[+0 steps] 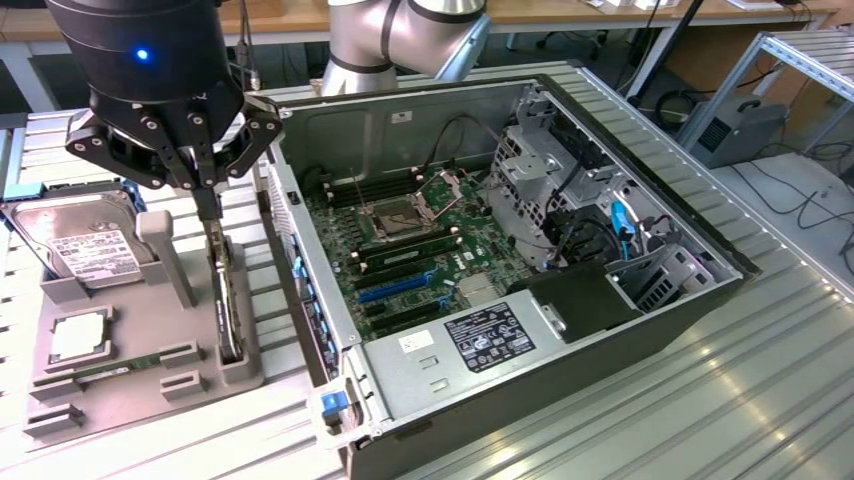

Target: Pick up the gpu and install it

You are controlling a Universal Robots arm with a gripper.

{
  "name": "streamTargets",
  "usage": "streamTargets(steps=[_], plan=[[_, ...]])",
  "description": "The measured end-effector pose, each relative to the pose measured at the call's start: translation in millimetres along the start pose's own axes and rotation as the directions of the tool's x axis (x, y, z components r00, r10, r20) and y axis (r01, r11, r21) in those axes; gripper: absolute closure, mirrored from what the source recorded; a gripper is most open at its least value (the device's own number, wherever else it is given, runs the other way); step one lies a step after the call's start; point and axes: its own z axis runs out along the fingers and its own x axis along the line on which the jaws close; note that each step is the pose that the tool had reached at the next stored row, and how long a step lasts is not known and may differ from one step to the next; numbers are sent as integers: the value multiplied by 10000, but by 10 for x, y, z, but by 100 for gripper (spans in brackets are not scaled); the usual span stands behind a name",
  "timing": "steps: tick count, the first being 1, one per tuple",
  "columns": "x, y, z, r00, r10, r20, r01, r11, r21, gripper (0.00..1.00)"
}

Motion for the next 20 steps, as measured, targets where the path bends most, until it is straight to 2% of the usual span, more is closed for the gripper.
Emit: streamTargets(steps=[7, 9, 10, 11, 12, 13, 14, 15, 20], plan=[[0, 0, 0, 10000, 0, 0, 0, 10000, 0, 89], [0, 0, 0, 10000, 0, 0, 0, 10000, 0, 76], [0, 0, 0, 10000, 0, 0, 0, 10000, 0, 76], [0, 0, 0, 10000, 0, 0, 0, 10000, 0, 71], [0, 0, 0, 10000, 0, 0, 0, 10000, 0, 58], [0, 0, 0, 10000, 0, 0, 0, 10000, 0, 53], [0, 0, 0, 10000, 0, 0, 0, 10000, 0, 53], [0, 0, 0, 10000, 0, 0, 0, 10000, 0, 46], [0, 0, 0, 10000, 0, 0, 0, 10000, 0, 46]])
